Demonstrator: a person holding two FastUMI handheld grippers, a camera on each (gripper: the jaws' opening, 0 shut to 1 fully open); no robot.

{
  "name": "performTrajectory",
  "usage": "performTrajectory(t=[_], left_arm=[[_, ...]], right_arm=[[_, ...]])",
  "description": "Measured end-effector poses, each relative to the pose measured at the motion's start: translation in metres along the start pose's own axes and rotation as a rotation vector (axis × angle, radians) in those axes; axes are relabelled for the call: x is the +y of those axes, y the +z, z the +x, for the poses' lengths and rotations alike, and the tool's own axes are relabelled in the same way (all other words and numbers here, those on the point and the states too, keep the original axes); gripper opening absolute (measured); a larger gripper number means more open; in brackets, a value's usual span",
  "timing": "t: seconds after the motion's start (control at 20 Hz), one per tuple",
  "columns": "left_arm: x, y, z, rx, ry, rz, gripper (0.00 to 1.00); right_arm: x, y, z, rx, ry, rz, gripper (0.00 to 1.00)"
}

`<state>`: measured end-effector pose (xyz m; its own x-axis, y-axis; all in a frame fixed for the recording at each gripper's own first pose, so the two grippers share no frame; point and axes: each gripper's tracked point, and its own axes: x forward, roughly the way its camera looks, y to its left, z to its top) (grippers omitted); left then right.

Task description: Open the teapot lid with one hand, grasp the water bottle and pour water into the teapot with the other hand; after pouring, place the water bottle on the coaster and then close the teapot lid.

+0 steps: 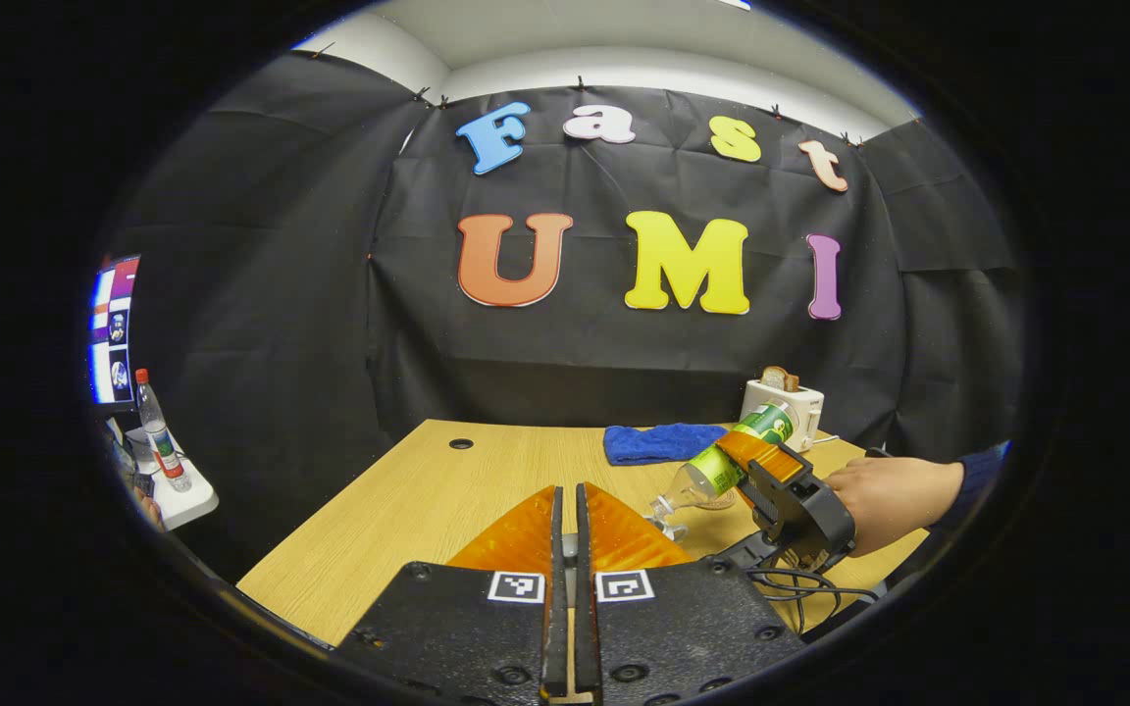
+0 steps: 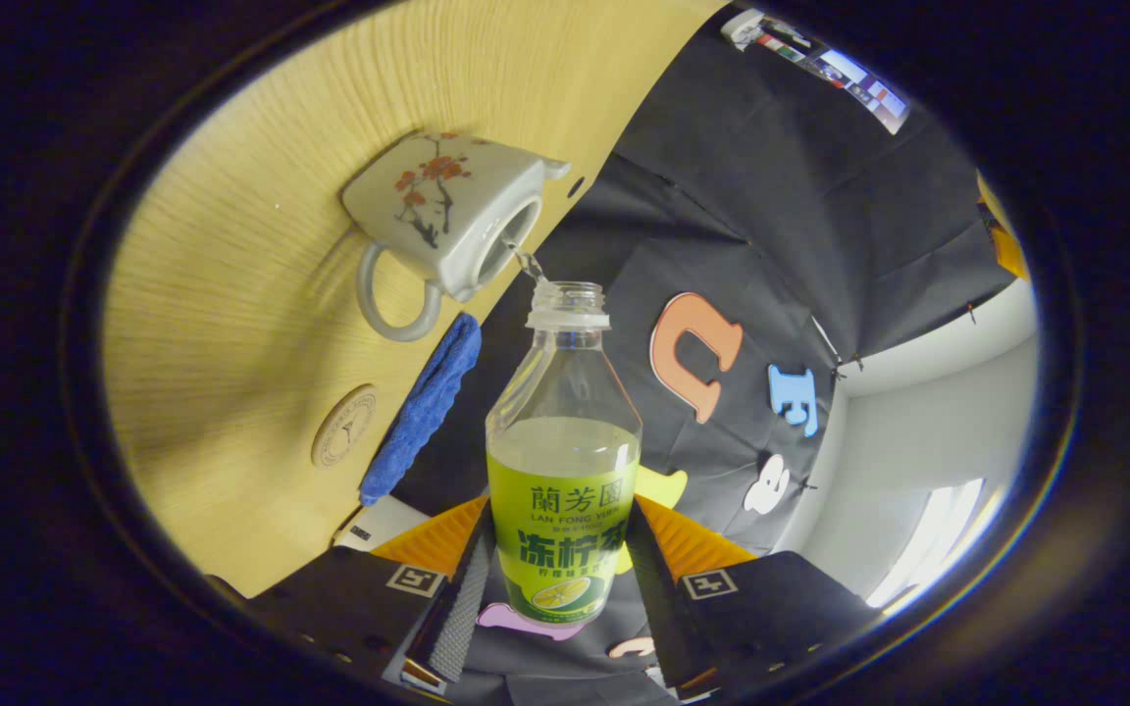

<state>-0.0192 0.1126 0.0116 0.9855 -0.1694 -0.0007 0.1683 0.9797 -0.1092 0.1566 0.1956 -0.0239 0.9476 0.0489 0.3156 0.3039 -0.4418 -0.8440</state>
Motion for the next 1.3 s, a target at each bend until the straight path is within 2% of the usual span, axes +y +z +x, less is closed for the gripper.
performTrajectory(t=[0.4, 0.75, 1.3], left_arm=[[-0.002, -0.007, 0.003, 0.020, 0.000, 0.013, 0.05], [0.001, -0.011, 0.004, 0.032, 0.004, 0.022, 0.05], [-0.001, -0.015, 0.007, 0.045, 0.002, 0.042, 0.05]], right_arm=[[-0.019, -0.001, -0.002, -0.013, -0.069, -0.049, 0.70], [-0.033, 0.001, 0.001, -0.024, -0.116, -0.104, 0.75], [-0.039, -0.007, 0.004, -0.027, -0.149, -0.145, 0.72]])
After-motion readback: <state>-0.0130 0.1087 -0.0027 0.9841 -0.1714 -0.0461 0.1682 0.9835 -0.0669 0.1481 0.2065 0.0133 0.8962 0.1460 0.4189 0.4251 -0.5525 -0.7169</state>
